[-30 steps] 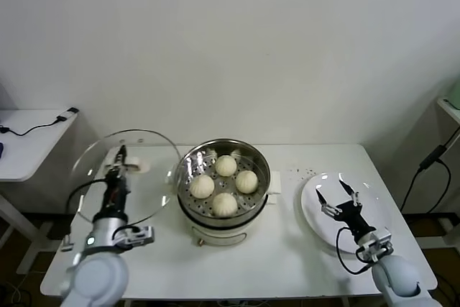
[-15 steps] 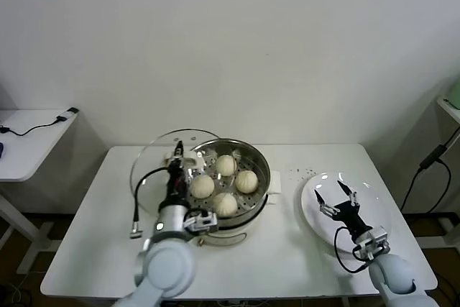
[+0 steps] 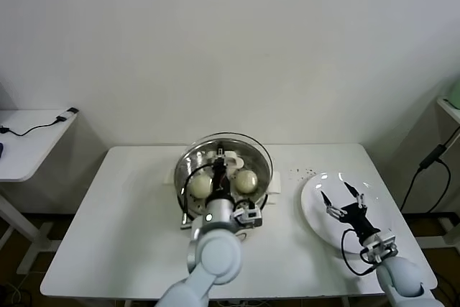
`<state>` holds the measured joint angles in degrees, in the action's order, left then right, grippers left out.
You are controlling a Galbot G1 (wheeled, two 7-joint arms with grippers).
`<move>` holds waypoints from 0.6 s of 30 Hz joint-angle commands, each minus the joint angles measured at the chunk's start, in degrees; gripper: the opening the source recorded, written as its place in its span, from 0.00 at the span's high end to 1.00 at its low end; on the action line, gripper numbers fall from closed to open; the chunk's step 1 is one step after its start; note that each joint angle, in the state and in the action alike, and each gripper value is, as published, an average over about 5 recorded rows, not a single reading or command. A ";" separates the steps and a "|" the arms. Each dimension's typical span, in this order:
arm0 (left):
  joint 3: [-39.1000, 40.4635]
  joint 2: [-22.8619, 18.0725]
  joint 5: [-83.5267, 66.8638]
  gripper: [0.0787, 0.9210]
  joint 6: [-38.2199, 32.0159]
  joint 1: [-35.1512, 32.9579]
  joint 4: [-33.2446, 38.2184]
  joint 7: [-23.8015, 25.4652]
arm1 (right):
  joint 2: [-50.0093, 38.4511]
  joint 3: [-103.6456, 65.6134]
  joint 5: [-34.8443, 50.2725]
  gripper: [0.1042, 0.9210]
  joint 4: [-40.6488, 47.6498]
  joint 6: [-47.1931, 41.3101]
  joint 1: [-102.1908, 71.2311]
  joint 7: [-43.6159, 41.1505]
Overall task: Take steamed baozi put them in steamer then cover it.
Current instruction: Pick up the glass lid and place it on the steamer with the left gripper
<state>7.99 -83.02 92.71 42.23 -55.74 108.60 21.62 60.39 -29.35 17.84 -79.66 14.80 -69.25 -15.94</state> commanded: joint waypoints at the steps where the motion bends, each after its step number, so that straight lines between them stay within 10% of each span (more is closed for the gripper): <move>1: 1.09 -4.26 1.75 0.92 2.77 1.80 -7.98 -0.41 | -0.04 -0.89 0.05 0.12 -0.01 0.19 -0.28 -0.25; 18: -2.23 -3.56 0.96 0.92 2.77 1.20 -9.47 -2.76 | 0.34 -1.33 -0.08 0.12 0.02 0.73 -0.80 -1.26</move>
<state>6.59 -85.75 93.90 42.19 -54.79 100.79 19.64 60.71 -30.20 17.79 -79.50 15.43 -69.75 -17.04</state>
